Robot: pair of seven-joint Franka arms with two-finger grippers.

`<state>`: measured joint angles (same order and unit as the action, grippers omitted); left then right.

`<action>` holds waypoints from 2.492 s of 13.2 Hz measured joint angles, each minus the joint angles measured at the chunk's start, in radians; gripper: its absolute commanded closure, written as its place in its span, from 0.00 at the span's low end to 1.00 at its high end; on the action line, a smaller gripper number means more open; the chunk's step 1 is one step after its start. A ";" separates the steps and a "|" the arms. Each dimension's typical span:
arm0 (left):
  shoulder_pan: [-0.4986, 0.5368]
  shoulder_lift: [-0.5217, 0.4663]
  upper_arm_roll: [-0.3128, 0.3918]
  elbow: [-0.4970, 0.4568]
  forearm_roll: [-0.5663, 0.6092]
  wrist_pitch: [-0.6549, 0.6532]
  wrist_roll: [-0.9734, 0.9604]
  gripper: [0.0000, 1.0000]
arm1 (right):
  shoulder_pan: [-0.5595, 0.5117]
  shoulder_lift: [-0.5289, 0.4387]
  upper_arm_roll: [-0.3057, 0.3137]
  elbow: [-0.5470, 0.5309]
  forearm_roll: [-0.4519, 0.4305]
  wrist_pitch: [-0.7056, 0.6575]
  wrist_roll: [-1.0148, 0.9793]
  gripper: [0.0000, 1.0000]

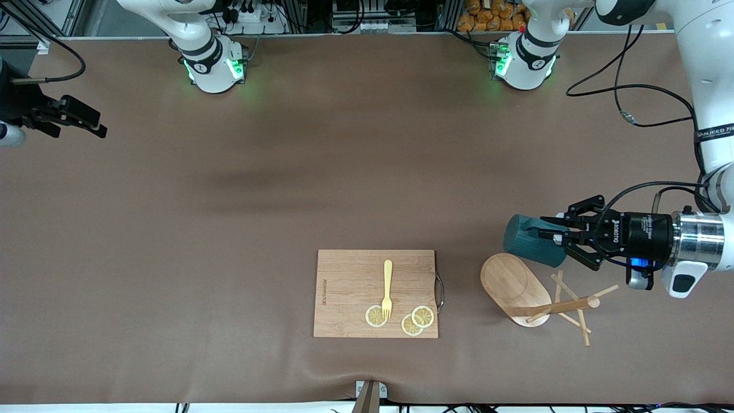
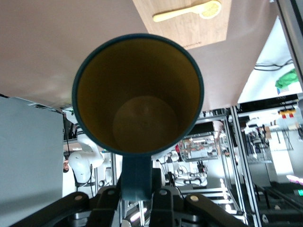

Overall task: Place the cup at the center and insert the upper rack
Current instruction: 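Align the mug handle with a mug-tree branch using the left gripper, then slide the mug handle onto the tree branch with the left gripper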

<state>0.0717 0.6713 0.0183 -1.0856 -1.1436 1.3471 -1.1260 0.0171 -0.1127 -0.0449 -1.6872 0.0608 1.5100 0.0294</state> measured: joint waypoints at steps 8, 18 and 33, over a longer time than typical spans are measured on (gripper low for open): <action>0.041 0.077 0.000 -0.004 -0.092 0.000 0.118 1.00 | 0.000 0.000 0.000 0.000 0.000 -0.004 0.000 0.00; 0.079 0.132 0.000 -0.005 -0.118 0.000 0.195 1.00 | 0.000 0.000 0.000 0.000 0.000 -0.004 0.000 0.00; 0.122 0.199 -0.001 -0.015 -0.178 -0.011 0.334 1.00 | 0.000 0.000 0.000 0.000 0.000 -0.010 0.000 0.00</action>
<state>0.1935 0.8701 0.0175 -1.1011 -1.3212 1.3362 -0.7916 0.0171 -0.1128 -0.0449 -1.6872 0.0608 1.5001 0.0297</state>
